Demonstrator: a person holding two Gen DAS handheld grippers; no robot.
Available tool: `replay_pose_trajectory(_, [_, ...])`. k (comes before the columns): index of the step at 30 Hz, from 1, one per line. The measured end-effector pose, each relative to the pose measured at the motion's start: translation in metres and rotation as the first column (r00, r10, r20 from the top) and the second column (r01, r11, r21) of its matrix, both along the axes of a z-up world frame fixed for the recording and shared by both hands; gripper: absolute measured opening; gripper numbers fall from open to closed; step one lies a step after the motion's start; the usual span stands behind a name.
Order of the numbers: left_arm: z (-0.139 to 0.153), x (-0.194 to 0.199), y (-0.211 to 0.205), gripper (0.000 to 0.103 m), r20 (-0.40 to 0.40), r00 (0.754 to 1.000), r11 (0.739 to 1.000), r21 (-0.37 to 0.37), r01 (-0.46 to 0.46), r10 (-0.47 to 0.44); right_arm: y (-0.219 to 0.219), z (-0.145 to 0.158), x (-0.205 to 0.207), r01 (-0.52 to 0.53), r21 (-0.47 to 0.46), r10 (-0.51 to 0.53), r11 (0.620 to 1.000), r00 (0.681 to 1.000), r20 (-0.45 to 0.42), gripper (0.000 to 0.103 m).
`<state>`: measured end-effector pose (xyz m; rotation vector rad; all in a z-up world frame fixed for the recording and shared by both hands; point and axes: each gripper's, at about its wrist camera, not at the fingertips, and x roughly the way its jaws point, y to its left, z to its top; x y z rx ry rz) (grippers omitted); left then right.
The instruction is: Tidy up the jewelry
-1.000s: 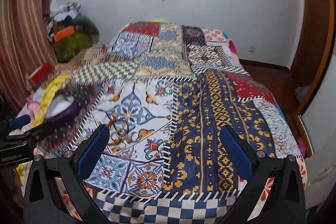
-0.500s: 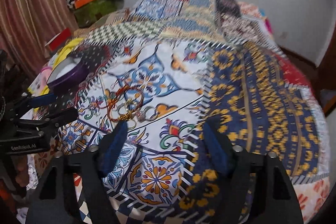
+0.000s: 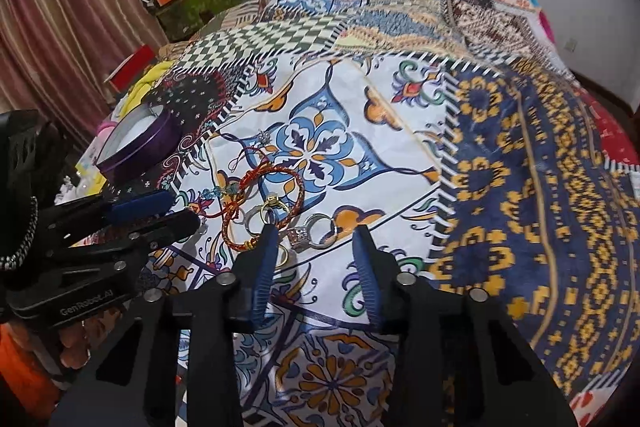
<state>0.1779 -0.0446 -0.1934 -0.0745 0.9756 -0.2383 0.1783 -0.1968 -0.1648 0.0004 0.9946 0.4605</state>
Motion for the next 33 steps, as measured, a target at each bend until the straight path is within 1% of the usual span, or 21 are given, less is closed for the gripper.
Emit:
replay_pose_trajectory(3, [-0.001,0.001,-0.002,0.037,0.003,1.0,1.0,0.004,0.002,-0.002,0.001,-0.003,0.002,-0.001,-0.002,0.001,1.0,1.0,-0.012,0.033])
replay_pose_trajectory(8, [-0.003,-0.001,-0.008,0.036,0.022,1.0,0.999,0.051,-0.005,0.004,0.004,-0.012,0.007,-0.003,-0.009,0.003,1.0,1.0,-0.03,0.033])
replay_pose_trajectory(9, [-0.004,-0.001,-0.009,0.034,0.023,1.0,0.999,0.053,-0.005,0.004,0.005,-0.015,0.008,-0.002,-0.014,0.002,1.0,0.999,-0.033,0.033])
replay_pose_trajectory(11, [-0.004,-0.001,-0.007,0.023,0.017,1.0,0.999,0.042,-0.009,0.009,0.007,-0.015,0.008,-0.003,-0.022,0.002,1.0,1.0,-0.022,0.033])
replay_pose_trajectory(14, [-0.005,-0.001,-0.004,0.013,0.011,1.0,0.999,0.029,-0.018,0.018,0.009,-0.015,0.007,-0.006,-0.026,0.006,1.0,1.0,-0.018,0.032])
replay_pose_trajectory(16, [-0.005,-0.001,-0.003,0.011,0.007,1.0,1.0,0.016,-0.023,0.023,0.008,-0.015,0.009,-0.001,-0.025,0.0,1.0,1.0,-0.018,0.028])
replay_pose_trajectory(19, [-0.006,-0.003,-0.003,0.008,-0.001,1.0,1.0,-0.01,-0.023,0.023,0.008,-0.014,0.008,0.003,-0.022,-0.003,1.0,1.0,-0.014,0.028])
replay_pose_trajectory(27, [0.001,-0.009,-0.002,0.008,-0.004,1.0,0.999,-0.044,-0.025,0.025,0.008,-0.006,0.004,0.005,-0.027,-0.005,1.0,1.0,0.004,0.028])
replay_pose_trajectory(30, [0.011,-0.014,0.001,0.008,0.017,0.999,0.998,-0.053,-0.033,0.033,0.006,0.004,0.002,0.02,-0.026,-0.019,0.999,1.0,0.02,0.028])
replay_pose_trajectory(33, [0.023,-0.019,0.004,0.008,0.05,0.998,0.998,-0.06,-0.036,0.039,0.006,0.019,-0.001,0.029,-0.019,-0.028,0.999,0.998,0.05,0.028])
